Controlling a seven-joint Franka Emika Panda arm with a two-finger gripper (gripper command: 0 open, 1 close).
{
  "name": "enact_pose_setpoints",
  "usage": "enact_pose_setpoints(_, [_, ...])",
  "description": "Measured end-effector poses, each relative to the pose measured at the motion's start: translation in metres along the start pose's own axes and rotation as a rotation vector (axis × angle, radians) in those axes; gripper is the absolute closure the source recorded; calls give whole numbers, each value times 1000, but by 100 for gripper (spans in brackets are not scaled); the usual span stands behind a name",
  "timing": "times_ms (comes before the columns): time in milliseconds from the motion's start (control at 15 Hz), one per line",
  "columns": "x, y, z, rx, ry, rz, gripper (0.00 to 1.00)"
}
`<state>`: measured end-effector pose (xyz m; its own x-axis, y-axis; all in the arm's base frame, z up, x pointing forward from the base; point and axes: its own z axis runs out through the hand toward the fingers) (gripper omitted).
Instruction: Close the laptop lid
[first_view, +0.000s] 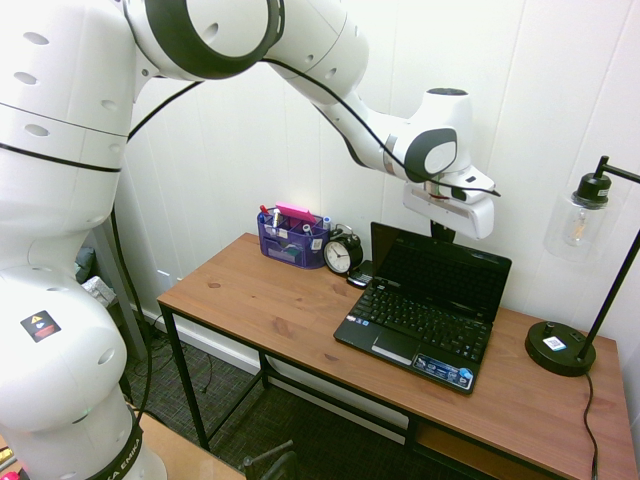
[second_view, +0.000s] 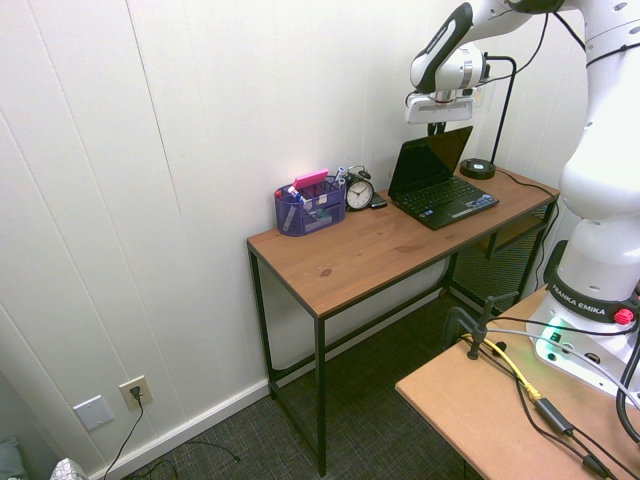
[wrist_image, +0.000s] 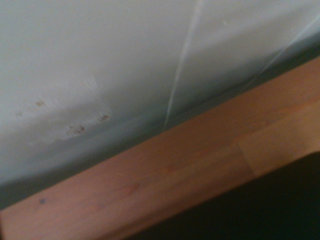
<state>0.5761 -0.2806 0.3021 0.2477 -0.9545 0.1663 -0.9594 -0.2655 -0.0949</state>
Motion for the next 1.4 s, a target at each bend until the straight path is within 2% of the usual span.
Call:
enact_pose_setpoints(600, [-31, 92, 63, -51, -62, 34, 100])
enact_pose_setpoints(933, [-41, 107, 99, -86, -91, 31, 100])
enact_pose_setpoints(1400, [-37, 107, 98, -52, -80, 36, 100])
